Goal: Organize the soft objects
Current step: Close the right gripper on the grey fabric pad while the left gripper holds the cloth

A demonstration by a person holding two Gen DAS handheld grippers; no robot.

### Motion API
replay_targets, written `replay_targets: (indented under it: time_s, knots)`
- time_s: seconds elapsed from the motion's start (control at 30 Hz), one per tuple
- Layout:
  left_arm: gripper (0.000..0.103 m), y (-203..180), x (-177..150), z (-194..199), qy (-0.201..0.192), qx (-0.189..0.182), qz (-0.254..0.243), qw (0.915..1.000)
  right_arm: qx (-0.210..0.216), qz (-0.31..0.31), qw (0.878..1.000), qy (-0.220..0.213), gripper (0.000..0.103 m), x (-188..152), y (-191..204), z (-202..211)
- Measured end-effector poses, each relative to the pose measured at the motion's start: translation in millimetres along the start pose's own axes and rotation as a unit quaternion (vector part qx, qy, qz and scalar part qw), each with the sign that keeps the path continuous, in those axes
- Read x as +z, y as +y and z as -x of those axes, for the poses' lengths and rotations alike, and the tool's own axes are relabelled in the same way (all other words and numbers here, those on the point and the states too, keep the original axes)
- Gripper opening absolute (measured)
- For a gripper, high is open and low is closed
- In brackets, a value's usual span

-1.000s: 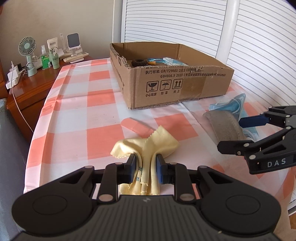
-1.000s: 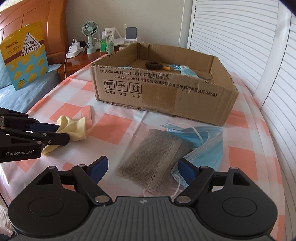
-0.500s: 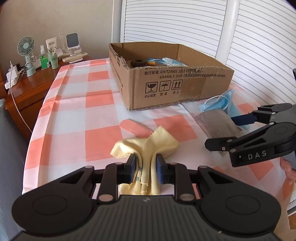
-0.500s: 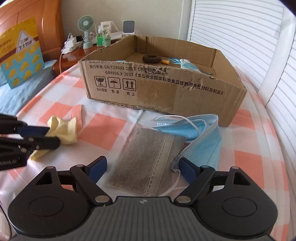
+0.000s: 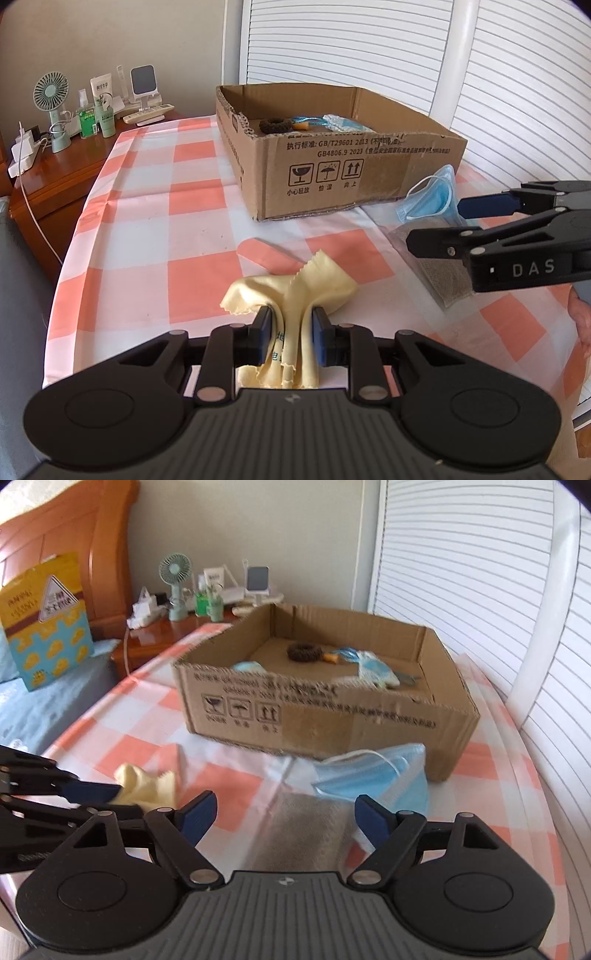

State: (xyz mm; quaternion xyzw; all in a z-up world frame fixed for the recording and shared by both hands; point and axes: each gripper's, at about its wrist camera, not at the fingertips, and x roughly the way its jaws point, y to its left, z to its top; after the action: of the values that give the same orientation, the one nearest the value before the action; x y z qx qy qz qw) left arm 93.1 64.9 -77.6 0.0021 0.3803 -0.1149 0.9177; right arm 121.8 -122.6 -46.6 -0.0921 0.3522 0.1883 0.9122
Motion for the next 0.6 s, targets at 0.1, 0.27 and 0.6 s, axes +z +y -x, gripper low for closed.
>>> replay_targets:
  time_s: [0.1, 0.27, 0.6]
  knots:
    - [0.022, 0.0, 0.1, -0.8, 0.0, 0.0, -0.001, 1.0, -0.002, 0.013, 1.0, 0.009, 0.086, 1.3, 4.5, -6.7]
    - [0.022, 0.0, 0.1, -0.4, 0.0, 0.0, 0.0, 1.0, -0.012, -0.022, 0.998, 0.051, 0.086, -9.7, -7.7, -20.2]
    - [0.022, -0.7, 0.3, -0.5, 0.0, -0.011, 0.0, 0.9999, -0.019, -0.009, 0.998, 0.054, 0.056, -12.9, -0.4, -27.0]
